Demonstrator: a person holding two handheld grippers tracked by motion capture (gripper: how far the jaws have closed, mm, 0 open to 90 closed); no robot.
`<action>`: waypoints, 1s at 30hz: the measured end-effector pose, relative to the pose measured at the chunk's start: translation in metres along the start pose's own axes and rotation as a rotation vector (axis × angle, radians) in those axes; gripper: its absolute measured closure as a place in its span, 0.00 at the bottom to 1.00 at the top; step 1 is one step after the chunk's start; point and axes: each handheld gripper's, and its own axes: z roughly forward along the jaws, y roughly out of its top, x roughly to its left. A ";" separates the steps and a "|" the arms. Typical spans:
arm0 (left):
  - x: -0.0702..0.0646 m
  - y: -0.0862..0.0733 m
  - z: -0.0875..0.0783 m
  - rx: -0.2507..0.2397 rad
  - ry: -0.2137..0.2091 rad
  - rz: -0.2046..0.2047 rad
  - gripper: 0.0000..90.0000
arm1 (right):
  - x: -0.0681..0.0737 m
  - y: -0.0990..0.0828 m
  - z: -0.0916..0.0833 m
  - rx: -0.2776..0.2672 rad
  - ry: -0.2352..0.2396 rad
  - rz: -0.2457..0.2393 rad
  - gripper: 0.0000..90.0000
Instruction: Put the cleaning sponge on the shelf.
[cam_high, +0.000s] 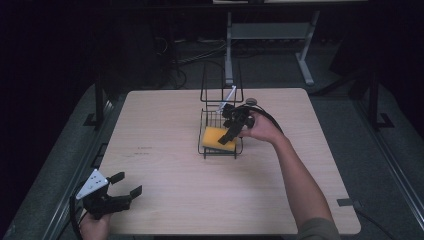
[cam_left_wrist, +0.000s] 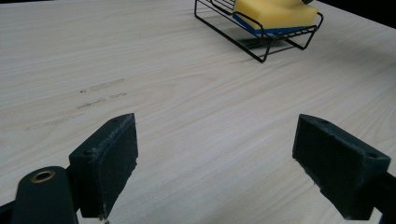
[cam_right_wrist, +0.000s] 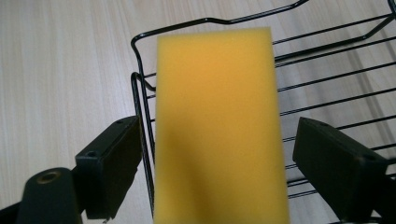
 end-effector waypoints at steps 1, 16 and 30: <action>0.000 0.000 0.000 -0.001 -0.001 -0.002 0.15 | 0.000 -0.002 0.000 0.000 -0.010 0.003 0.17; 0.000 0.000 0.000 -0.001 0.000 -0.001 0.15 | -0.001 -0.011 -0.006 0.021 -0.018 0.021 0.17; -0.002 0.001 0.002 0.003 -0.003 0.004 0.15 | -0.002 -0.031 -0.016 -0.010 -0.031 0.058 0.17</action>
